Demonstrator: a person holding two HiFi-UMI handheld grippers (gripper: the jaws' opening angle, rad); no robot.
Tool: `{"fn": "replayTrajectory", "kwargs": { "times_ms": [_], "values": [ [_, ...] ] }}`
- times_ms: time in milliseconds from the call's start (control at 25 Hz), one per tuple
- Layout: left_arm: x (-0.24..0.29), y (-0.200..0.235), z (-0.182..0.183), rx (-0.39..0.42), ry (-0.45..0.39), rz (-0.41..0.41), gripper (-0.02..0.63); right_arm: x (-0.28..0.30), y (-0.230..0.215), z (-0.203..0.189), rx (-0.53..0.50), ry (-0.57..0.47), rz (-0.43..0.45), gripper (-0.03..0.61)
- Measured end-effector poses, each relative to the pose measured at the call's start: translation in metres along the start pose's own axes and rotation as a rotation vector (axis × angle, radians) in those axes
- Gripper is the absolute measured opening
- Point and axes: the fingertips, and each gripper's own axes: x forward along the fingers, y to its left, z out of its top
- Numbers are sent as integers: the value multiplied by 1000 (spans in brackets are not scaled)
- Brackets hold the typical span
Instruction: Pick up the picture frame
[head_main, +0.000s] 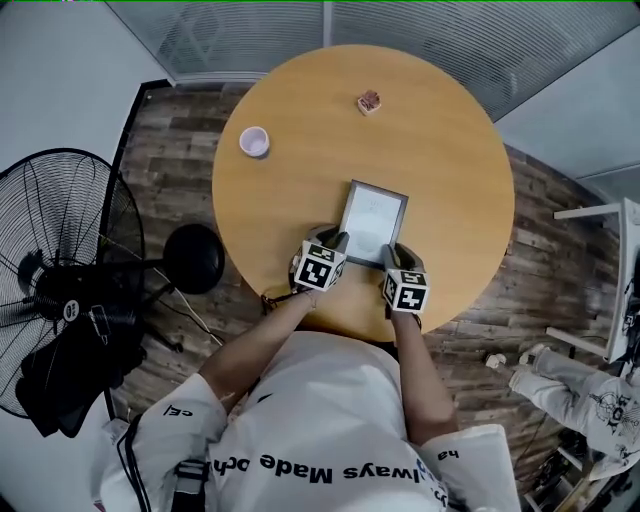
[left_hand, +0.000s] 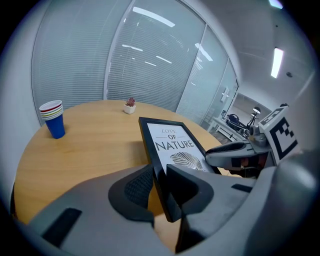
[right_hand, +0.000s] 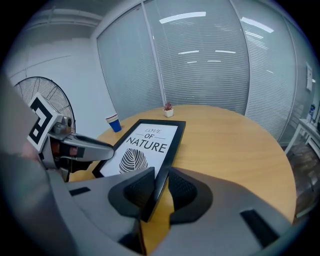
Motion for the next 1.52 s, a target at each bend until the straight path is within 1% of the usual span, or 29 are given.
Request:
{"fn": "replayTrajectory", "kwargs": {
  "times_ms": [320, 480, 760, 1520],
  "values": [
    [-20, -14, 16, 18, -54, -1, 101, -24, 2, 14, -11, -42, -12, 100],
    [-25, -15, 20, 19, -61, -3, 100, -31, 4, 20, -9, -59, -18, 100],
    [-42, -18, 34, 27, -101, -11, 100, -46, 10, 36, -21, -101, -28, 101],
    [-95, -38, 77, 18, -247, -8, 100, -105, 24, 89, -71, -244, -53, 97]
  ]
}}
